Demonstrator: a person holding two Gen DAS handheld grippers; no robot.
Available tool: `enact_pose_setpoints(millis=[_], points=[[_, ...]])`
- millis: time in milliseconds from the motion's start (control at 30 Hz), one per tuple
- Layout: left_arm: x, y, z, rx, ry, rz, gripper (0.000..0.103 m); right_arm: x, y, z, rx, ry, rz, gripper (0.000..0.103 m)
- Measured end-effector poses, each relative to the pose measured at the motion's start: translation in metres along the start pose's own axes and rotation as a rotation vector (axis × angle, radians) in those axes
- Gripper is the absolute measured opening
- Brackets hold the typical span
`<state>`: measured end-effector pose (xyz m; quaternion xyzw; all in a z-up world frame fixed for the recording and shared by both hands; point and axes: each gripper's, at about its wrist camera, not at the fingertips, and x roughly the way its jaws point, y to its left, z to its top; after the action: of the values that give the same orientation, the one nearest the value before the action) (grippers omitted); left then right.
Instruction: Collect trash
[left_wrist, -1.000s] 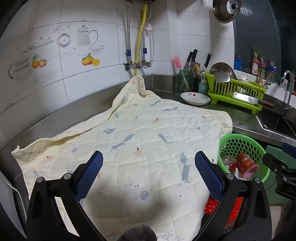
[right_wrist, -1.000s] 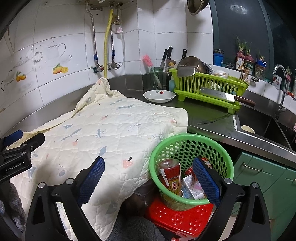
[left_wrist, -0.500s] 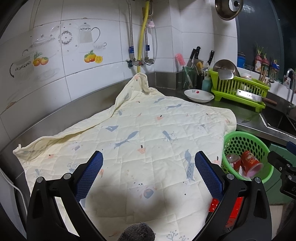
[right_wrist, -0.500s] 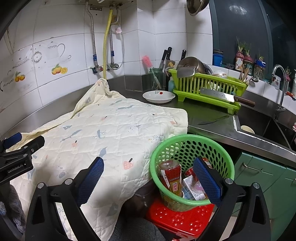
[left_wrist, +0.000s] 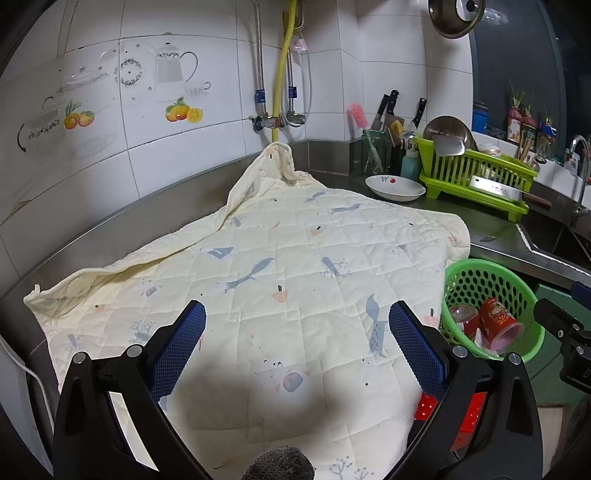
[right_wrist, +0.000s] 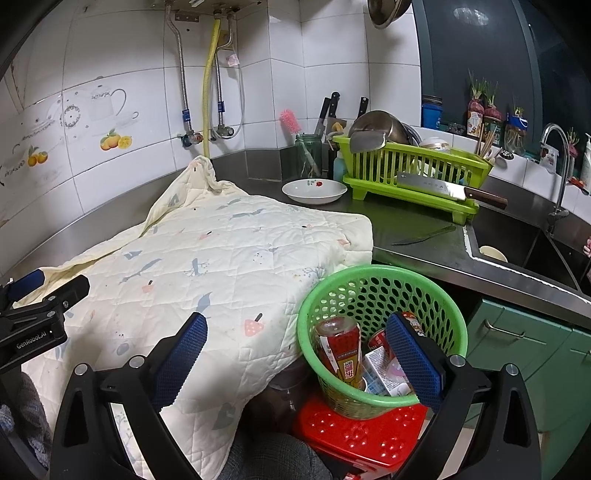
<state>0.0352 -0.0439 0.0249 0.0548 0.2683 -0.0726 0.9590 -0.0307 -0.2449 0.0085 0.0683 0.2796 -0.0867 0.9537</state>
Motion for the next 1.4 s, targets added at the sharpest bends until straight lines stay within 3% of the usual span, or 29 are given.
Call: enact_pose_setpoints(millis=[1400], points=[[0.0008, -0.0034, 0.0014, 0.020, 0.027, -0.041, 0.098, 0.0009, 0.0009, -0.0010, 0.004, -0.005, -0.003, 0.095]])
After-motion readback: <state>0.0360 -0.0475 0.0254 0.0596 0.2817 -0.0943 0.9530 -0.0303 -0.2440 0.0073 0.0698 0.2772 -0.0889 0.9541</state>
